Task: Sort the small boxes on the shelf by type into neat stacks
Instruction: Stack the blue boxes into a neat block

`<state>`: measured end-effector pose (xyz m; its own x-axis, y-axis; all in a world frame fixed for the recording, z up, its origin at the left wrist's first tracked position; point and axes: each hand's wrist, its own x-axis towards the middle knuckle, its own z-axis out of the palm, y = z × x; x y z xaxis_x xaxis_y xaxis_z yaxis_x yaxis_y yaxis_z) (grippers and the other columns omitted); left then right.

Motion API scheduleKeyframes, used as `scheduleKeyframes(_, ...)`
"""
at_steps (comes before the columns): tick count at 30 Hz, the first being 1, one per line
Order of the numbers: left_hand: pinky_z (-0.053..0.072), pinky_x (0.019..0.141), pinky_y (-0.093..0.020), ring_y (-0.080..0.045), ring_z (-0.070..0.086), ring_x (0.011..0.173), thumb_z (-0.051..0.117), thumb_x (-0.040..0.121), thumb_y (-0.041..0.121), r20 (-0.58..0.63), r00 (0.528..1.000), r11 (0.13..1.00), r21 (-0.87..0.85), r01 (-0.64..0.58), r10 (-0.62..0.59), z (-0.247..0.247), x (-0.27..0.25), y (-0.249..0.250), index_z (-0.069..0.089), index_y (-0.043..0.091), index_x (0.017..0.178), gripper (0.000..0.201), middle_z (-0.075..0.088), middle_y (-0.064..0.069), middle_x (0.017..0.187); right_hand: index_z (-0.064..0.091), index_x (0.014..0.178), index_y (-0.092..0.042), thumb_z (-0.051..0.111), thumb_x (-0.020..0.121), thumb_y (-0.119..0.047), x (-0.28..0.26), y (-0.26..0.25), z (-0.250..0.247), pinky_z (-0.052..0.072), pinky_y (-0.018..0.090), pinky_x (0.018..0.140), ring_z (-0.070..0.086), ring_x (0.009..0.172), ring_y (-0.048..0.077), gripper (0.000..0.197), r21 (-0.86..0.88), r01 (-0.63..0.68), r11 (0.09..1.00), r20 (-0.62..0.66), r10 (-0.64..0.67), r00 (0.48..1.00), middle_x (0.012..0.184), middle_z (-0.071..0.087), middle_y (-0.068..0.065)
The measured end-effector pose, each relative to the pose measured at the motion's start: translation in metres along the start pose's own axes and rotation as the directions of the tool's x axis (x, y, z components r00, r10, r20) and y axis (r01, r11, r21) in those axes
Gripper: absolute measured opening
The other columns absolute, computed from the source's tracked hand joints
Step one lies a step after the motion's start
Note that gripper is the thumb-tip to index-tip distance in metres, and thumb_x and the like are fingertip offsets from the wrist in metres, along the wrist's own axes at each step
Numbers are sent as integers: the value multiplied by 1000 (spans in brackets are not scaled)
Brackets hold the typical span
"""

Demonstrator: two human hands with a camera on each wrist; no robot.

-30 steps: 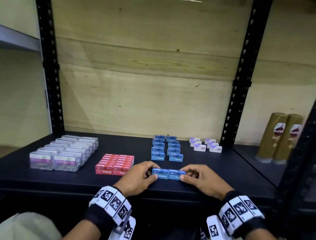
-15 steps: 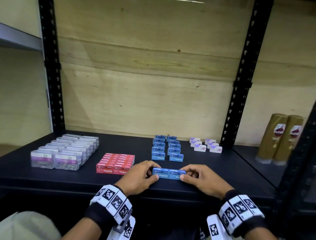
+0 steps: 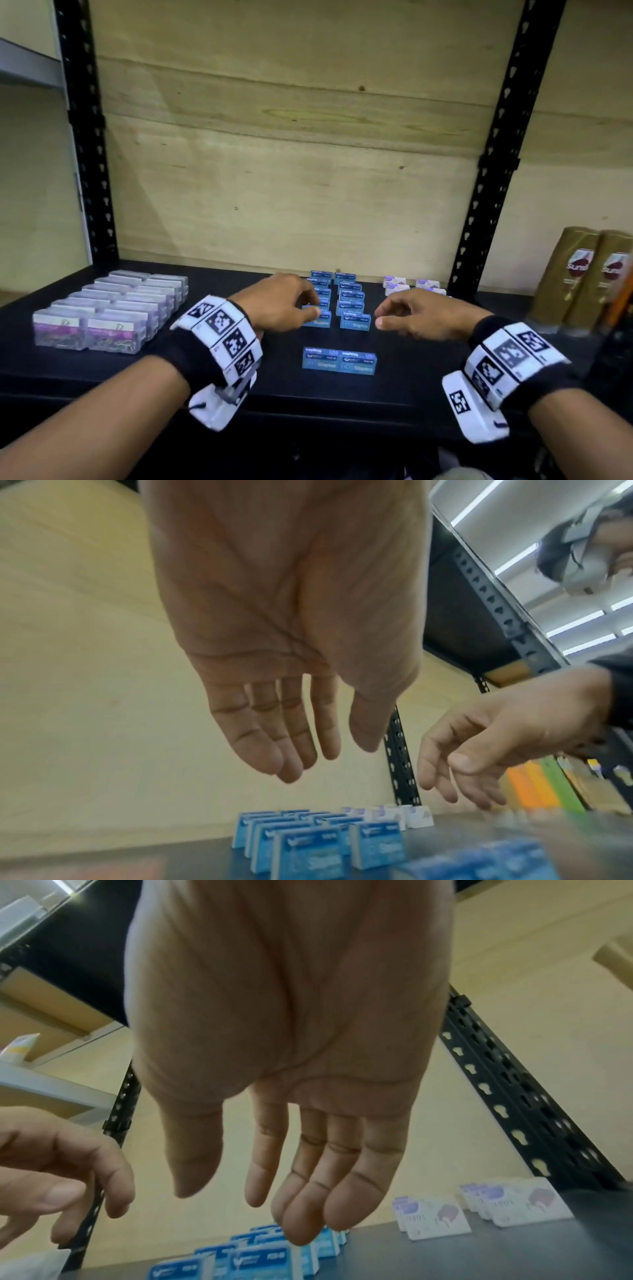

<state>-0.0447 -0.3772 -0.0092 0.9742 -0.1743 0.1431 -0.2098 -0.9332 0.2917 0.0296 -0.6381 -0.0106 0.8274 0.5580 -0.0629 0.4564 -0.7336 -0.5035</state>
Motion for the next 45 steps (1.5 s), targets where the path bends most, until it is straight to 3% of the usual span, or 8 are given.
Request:
scheduleKeyframes(5,44,81,-24,-10,59,96,63,92,42,172,984,986,167,7,-36,-16,36,-5,65,24,114,29,65,9,111,65,110,-32,66,89,-45,26,-2,-9,47,23,92,62,96,5,25,-217,-48,975,32,56,998,104,66,-16)
scheduleKeyframes(8,48,87,-29,-14,60,100,67,89,41,253,966,969,248,-6,-59,-14,60,-9,65,23,114,31,65,6,109,63,111,-33,67,88,-44,45,2,-9,47,29,98,61,101,7,26,-292,-74,954,62,96,993,105,64,-16)
scheduleKeyframes(15,51,91,-35,-19,61,101,71,86,39,399,909,917,397,-51,-122,-3,89,-5,66,21,115,35,65,4,112,62,99,-32,74,83,-38,71,2,-7,53,25,78,69,87,15,21,-314,-77,946,175,137,975,96,74,-7)
scheduleKeyframes(20,44,74,-28,-17,54,85,71,87,29,437,892,906,414,-89,-112,1,97,0,68,15,112,29,64,2,99,60,90,-29,71,88,-32,80,-2,-6,48,23,72,71,79,10,11,-351,-65,934,211,146,966,93,77,-1)
scheduleKeyframes(27,42,73,-26,-14,54,87,71,88,28,462,882,890,436,-133,-95,-2,90,13,68,17,114,28,65,1,107,64,96,-23,70,89,-31,72,-7,-5,52,28,82,71,82,14,13,-341,-52,939,239,140,961,93,77,2)
scheduleKeyframes(38,45,61,-18,0,53,64,75,85,26,564,820,930,345,-126,-98,-11,55,28,71,16,107,25,60,13,70,68,104,-22,71,88,-30,17,-20,-3,48,17,74,66,86,7,18,-306,-1,952,279,90,956,97,74,-8)
scheduleKeyframes(42,44,58,-18,-3,56,66,74,85,27,555,823,928,357,-107,-119,-12,40,28,70,18,107,24,65,7,79,68,105,-25,72,88,-32,1,-22,0,47,17,77,65,93,7,19,-317,1,949,267,88,960,99,72,-10)
scheduleKeyframes(45,49,68,-23,-7,59,73,74,84,29,538,834,925,365,-103,-119,-12,32,28,71,20,106,23,69,4,83,67,105,-27,71,88,-34,-8,-24,2,49,22,84,64,96,9,20,-328,-12,945,252,99,963,100,70,-11)
